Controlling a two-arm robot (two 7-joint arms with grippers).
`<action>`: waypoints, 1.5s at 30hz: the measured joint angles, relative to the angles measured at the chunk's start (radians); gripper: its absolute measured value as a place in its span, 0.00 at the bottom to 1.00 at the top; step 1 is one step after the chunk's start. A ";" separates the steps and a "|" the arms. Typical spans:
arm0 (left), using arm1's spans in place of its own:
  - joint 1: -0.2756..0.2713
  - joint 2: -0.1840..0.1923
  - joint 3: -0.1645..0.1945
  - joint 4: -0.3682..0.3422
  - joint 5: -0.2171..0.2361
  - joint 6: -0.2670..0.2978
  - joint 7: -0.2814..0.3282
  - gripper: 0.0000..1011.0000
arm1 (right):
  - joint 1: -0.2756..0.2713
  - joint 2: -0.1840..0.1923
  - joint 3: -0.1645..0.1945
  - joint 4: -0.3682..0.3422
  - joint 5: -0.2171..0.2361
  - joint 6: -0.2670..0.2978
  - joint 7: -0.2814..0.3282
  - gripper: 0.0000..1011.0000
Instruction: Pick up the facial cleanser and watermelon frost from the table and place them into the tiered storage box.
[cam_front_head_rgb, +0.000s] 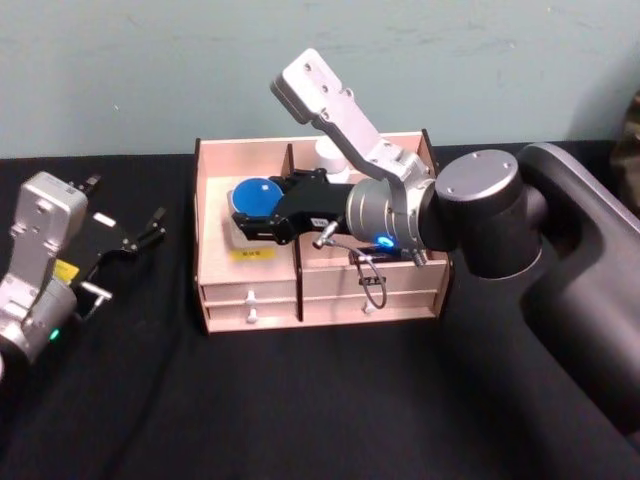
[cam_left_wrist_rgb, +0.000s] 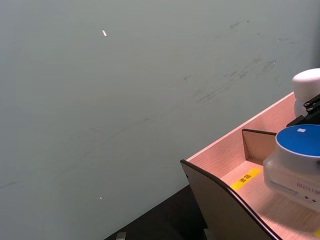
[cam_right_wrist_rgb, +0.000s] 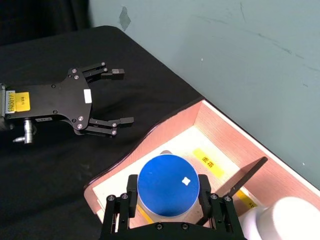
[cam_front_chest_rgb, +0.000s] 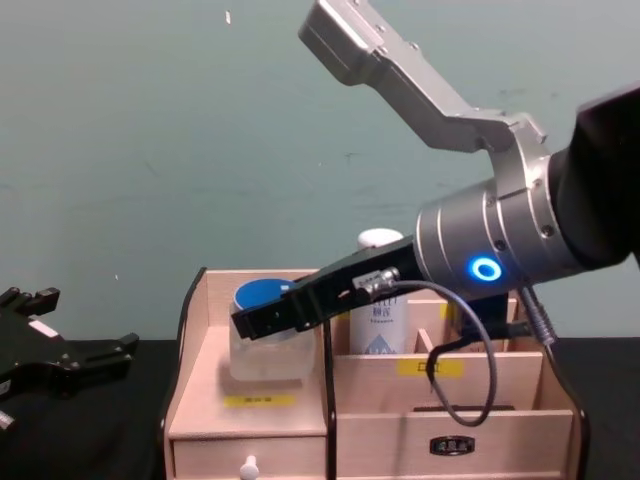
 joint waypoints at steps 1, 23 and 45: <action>0.000 0.000 0.000 0.000 0.000 0.000 0.000 0.99 | 0.002 -0.004 0.000 0.005 -0.003 -0.002 0.002 0.72; 0.000 0.000 0.000 0.000 0.000 0.000 0.000 0.99 | 0.003 -0.027 0.005 0.051 -0.030 -0.007 0.018 0.72; 0.000 0.000 0.000 0.000 0.000 0.000 0.000 0.99 | -0.022 -0.015 0.030 -0.010 -0.056 -0.041 -0.004 0.99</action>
